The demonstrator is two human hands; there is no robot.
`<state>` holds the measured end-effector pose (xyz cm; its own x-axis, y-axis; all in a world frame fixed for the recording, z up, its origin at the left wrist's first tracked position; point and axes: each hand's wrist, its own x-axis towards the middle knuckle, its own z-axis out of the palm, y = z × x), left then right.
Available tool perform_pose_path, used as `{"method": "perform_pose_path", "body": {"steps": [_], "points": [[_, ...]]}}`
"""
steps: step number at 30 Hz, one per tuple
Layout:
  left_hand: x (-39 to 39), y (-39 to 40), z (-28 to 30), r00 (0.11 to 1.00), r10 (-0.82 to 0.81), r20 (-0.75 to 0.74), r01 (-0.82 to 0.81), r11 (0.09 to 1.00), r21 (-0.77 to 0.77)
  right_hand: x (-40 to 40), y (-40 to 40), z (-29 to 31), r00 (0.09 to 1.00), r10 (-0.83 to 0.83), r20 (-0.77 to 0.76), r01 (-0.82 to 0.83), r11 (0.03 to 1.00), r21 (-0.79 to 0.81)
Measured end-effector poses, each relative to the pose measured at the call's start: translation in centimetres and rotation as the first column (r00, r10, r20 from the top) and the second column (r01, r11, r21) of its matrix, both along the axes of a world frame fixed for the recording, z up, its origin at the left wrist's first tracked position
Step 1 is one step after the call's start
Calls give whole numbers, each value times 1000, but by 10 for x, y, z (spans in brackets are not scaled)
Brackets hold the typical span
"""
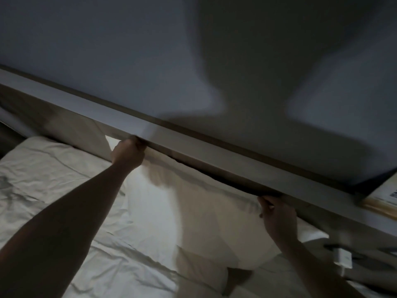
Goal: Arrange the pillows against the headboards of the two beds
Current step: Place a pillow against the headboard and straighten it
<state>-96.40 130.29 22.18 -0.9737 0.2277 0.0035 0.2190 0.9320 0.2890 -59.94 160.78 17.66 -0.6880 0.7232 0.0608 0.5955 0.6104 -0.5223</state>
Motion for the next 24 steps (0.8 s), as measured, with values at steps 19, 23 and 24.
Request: {"method": "perform_pose_path", "body": {"steps": [19, 23, 24], "points": [[123, -1, -67, 880, 244, 408, -416, 810, 414, 53, -33, -31, 739, -647, -189, 500, 714, -489], [139, 20, -69, 702, 145, 698, -451, 848, 278, 56, -14, -35, 659, -749, -74, 607, 587, -536], [138, 26, -68, 667, 121, 735, -454, 848, 272, 54, -7, -31, 641, -764, -72, 623, 573, -532]]}}
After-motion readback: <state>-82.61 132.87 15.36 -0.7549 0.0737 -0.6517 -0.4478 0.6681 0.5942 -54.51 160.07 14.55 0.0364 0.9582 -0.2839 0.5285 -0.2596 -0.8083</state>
